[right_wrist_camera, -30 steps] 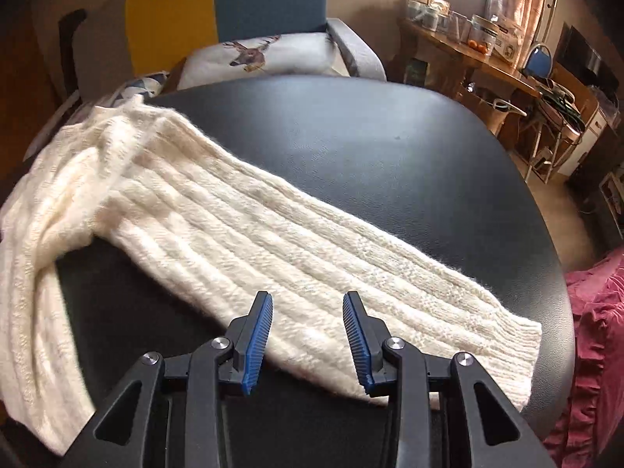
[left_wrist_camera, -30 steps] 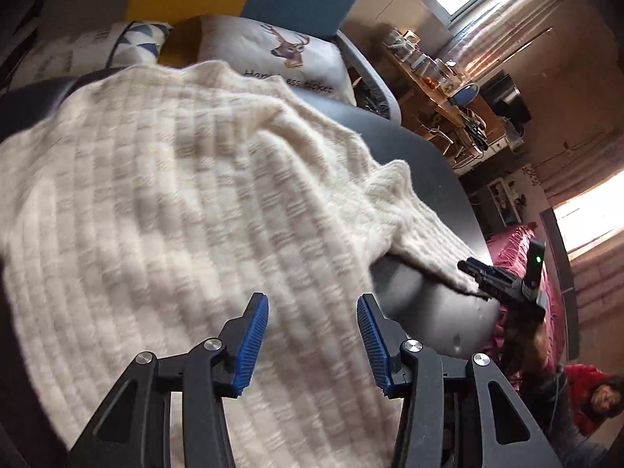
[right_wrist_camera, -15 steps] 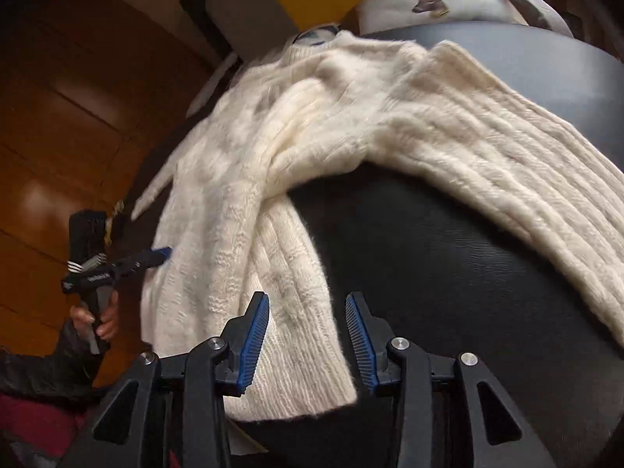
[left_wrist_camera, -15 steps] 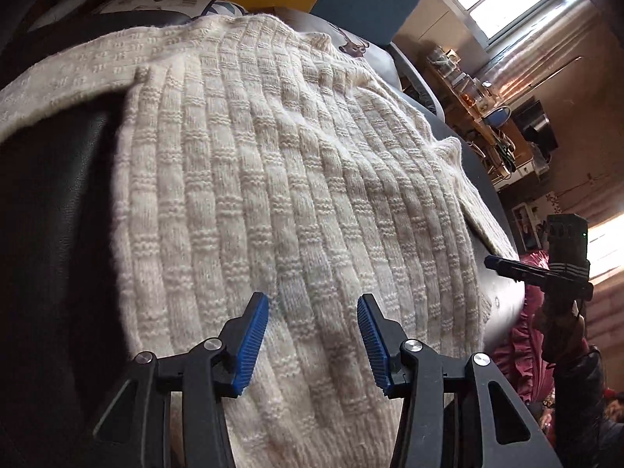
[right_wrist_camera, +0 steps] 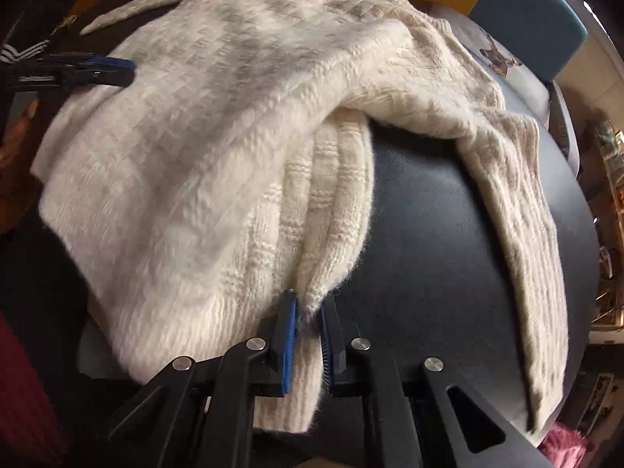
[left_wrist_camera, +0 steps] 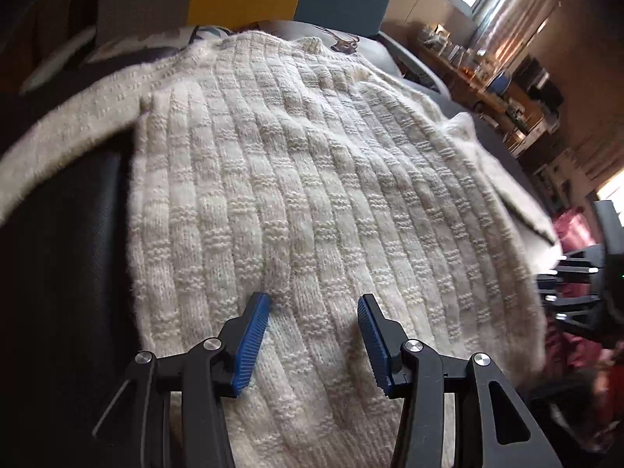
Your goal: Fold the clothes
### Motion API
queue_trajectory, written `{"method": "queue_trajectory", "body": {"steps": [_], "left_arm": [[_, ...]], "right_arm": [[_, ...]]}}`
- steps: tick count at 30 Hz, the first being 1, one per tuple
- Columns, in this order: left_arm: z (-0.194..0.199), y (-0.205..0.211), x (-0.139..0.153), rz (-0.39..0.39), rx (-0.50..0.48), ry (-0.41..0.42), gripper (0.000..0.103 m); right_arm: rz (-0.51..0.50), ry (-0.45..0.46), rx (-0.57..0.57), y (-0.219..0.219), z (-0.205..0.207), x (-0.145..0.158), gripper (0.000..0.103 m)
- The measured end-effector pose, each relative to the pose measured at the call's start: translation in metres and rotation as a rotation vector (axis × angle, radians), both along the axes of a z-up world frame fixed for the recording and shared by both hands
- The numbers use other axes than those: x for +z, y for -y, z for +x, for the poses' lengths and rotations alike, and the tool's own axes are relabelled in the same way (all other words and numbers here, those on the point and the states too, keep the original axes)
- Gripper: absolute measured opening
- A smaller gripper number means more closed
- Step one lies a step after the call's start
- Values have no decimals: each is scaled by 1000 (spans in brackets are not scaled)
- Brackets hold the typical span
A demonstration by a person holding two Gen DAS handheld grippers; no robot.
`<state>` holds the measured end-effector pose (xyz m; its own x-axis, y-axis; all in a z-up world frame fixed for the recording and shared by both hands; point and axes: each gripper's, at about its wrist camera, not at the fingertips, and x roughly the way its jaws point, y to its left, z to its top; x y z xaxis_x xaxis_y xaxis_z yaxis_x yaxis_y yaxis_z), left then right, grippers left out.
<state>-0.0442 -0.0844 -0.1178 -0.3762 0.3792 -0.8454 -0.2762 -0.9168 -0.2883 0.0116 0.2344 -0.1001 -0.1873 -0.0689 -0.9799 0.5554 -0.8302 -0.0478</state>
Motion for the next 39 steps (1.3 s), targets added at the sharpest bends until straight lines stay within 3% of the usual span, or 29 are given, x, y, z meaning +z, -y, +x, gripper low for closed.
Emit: {"method": "queue_trajectory", "body": {"steps": [3,5,6,7,11,15,20,22,26,28,29,30,31,32,34,37,39], "left_arm": [[-6,6,6,-37,13,-8,49],[-8,26,9,55,73,23,51],[-8,36,10,68,117,27,51],[-7,47,11,78,161,29,51],[3,89,12,78,294,14,53],[9,101,2,68,293,37,55],[19,86,-8,42,193,44,59],[20,78,-11,21,170,32,61],[15,70,-16,-10,193,15,62],[15,69,-12,-22,208,-8,49],[15,69,-9,-24,216,-18,30],[14,70,-3,-4,223,-21,13],[13,71,2,17,230,-24,13],[13,72,8,34,236,-31,13],[17,74,24,34,226,-64,13],[16,76,9,-24,213,-16,13],[15,77,-10,-53,217,27,16]], "right_arm": [[-91,35,-104,-26,22,4,11],[-170,60,-193,-48,30,4,14],[-213,56,-236,-57,31,5,22],[-259,30,-278,-65,27,8,31],[-431,-63,-435,-96,11,16,31],[-500,-60,-529,-100,-27,-5,32],[-445,-109,-480,-76,-35,-16,33],[-408,-130,-443,-72,-35,-16,38],[-382,-160,-417,-61,-38,-20,42],[-340,-166,-403,-56,-41,-19,42],[-319,-169,-396,-53,-43,-19,39],[-298,-171,-388,-50,-45,-18,29],[-270,-176,-369,-46,-45,-16,13],[-220,-195,-341,-42,-42,-11,9],[-123,-251,-313,-42,-29,3,9],[-22,-201,-365,-65,-15,-10,4],[-84,-174,-421,-83,-7,-18,4]]}}
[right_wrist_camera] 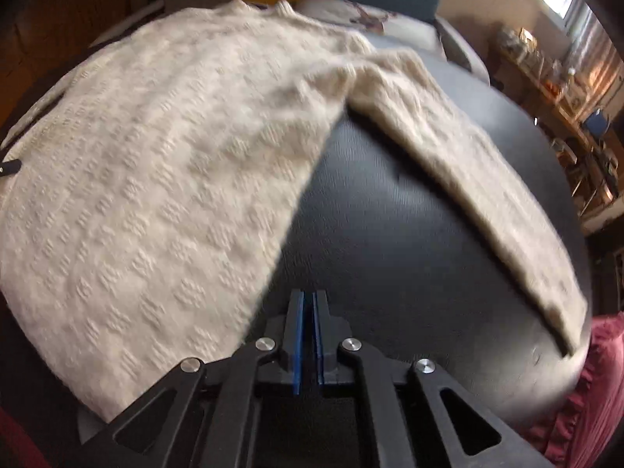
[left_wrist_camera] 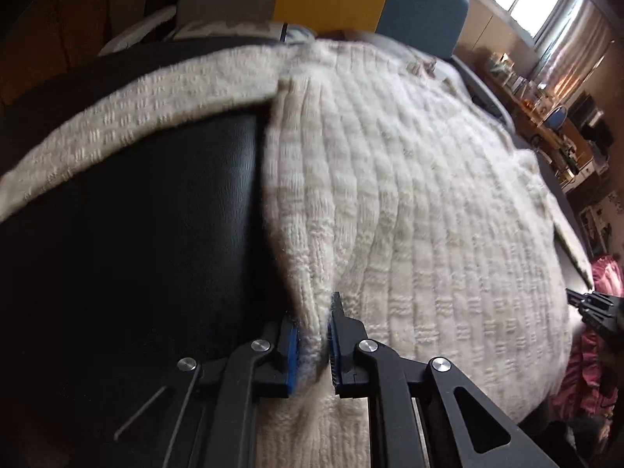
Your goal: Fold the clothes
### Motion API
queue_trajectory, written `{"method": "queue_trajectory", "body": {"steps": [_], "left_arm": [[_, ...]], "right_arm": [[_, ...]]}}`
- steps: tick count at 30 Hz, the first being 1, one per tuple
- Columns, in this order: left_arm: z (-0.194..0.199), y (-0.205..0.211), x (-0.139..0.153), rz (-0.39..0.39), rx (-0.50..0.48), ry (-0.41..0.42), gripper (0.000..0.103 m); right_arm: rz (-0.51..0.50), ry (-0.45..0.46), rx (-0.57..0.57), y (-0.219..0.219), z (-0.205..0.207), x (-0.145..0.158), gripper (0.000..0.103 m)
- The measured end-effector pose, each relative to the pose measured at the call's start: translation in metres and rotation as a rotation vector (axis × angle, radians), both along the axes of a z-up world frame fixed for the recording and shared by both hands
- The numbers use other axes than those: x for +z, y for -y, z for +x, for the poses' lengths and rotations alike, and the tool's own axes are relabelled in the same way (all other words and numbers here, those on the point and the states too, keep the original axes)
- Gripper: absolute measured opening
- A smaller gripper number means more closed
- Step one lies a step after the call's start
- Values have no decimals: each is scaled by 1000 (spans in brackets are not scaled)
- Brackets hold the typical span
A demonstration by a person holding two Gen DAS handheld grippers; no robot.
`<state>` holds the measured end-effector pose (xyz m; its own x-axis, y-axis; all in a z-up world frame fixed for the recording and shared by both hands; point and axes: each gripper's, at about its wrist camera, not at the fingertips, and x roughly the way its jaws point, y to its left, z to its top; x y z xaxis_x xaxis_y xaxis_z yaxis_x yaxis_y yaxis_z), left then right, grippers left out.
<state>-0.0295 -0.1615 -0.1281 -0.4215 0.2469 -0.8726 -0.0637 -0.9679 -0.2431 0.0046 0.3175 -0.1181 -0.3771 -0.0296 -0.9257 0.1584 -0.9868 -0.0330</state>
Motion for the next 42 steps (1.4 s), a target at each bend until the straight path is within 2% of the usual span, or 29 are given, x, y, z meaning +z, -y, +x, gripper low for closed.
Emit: {"method": "queue_trajectory", "body": {"steps": [1,4,7,9,11,14,16,17,19,23,25,28,29,32,35,38,39,41,42], "left_arm": [[1,3,3,21,16,-14,18],[-2,13,12,85,60,22,23],[-2,11,31,75,71,-24,26],[-3,-1,37,65,39,-43,34],[-5,-18,35,31,-12,-42,36],[-14,-41,15,-61,-66,9,39],[-15,-48,13,-108,-87,9,41],[-16,-51,13,-126,-98,10,41],[-28,-55,24,-81,-120,10,41],[-65,-92,61,-41,-214,-88,42],[-89,-127,75,-71,-300,-157,44],[-129,-199,93,-178,-478,-287,44],[-141,-223,93,-233,-539,-289,45],[-166,-268,85,-330,-674,-228,44],[-175,-260,78,-298,-658,-168,44],[-193,-246,82,-183,-565,-134,44],[-194,-248,87,-167,-550,-152,44],[-199,-270,95,-175,-609,-202,46],[-201,-282,99,-180,-643,-226,52]], "right_arm": [[-39,-8,-32,-9,3,0,4],[-185,-68,-107,-32,6,13,9],[-282,-129,-101,-33,-5,29,13],[-339,-154,-63,-21,-21,35,15],[-360,-154,-15,-3,-39,35,16],[-361,-113,48,27,-50,26,17],[-295,-47,50,35,-59,6,17],[-284,-43,52,34,-58,2,17],[-315,-18,43,26,-59,5,17],[-372,-88,-41,-16,-62,29,18],[-363,-130,-118,-45,-65,37,22],[-317,-156,-233,-91,-74,40,24],[-291,-153,-267,-105,-77,39,25],[-213,-143,-342,-142,-80,32,25],[-150,-149,-367,-165,-74,28,25],[-113,-163,-416,-188,-70,20,25],[-114,-156,-434,-195,-72,17,25],[-118,-137,-441,-204,-74,14,25],[-103,-127,-422,-205,-75,14,26]]}}
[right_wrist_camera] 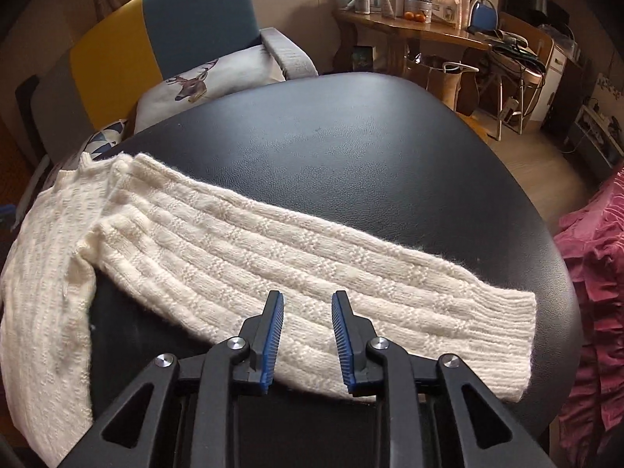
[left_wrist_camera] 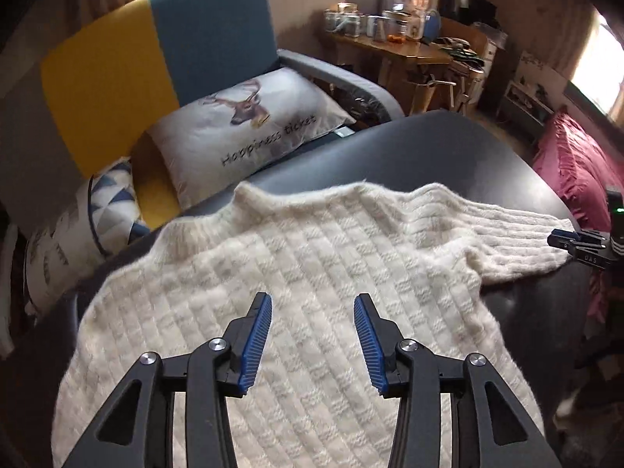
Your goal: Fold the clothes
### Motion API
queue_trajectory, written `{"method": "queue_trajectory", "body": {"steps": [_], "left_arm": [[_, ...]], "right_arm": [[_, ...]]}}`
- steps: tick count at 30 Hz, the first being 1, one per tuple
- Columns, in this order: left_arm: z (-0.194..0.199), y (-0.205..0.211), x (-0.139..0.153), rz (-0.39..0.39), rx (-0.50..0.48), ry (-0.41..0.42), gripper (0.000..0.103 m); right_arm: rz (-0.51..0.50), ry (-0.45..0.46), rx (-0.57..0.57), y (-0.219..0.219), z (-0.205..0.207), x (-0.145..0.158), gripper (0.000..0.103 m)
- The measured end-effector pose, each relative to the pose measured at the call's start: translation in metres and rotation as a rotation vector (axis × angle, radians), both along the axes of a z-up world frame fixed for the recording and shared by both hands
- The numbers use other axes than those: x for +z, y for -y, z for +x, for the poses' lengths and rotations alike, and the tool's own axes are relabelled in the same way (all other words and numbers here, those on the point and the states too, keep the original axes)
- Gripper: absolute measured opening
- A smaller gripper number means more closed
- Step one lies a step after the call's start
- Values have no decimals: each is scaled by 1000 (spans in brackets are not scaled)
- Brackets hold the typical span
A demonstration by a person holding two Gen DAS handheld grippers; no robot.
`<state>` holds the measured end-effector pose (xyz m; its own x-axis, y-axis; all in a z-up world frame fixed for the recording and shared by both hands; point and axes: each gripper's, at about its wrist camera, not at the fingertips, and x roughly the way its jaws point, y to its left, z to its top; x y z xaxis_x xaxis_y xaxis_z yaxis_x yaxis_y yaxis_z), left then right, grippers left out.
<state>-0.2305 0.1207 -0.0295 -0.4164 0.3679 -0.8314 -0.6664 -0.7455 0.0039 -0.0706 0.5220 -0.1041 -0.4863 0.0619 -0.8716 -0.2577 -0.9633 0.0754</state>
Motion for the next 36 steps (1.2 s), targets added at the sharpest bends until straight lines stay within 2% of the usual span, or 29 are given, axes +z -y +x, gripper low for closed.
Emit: {"method": "queue_trajectory", "body": {"steps": [2,4,7,9,11,18,21,22,23,24,25,27,28,31,33,34,36], "left_arm": [[-6,-38,0,-45,-110,-37,60],[-13,-78,-4,-107,-210,-66,60],[-29,-124,-11,-162,-308,-48,60],[-36,-147,-17,-183,-344,-61,65],[-45,-166,-30,-204,-364,-52,65],[-64,-202,-76,-240,-420,49,65],[-64,-210,-87,-238,-414,75,66],[-62,-212,-91,-240,-409,72,60],[-61,-214,-94,-237,-402,65,27],[-59,-215,-91,-212,-379,40,14],[-58,-215,-88,-183,-353,18,14],[-61,-211,-76,-73,-267,3,13],[-61,-209,-75,-51,-227,-20,13],[-54,-222,-94,-114,-188,-65,14],[-44,-227,-95,-128,-211,-100,21],[-41,-228,-94,-129,-220,-107,21],[-48,-213,-80,-40,-197,-7,24]], "right_arm": [[51,42,38,0,-2,-3,30],[116,78,57,-2,-2,-7,31],[170,118,49,-12,-2,-13,32],[157,129,36,-20,-3,-19,36],[151,120,38,-22,-3,-20,38],[145,111,67,-24,-1,-23,40],[164,129,84,-22,-5,-22,40],[172,136,91,-21,-6,-22,40],[192,144,99,-19,-7,-22,40],[224,154,107,-17,-7,-22,38],[261,165,108,-15,-8,-21,37],[352,183,76,-17,-8,-22,35],[365,183,50,-21,-7,-23,35],[299,159,-14,-35,-3,-25,35],[300,160,-21,-38,-2,-25,36],[300,162,-24,-39,-2,-25,37],[284,161,-36,-44,-1,-25,37]]}}
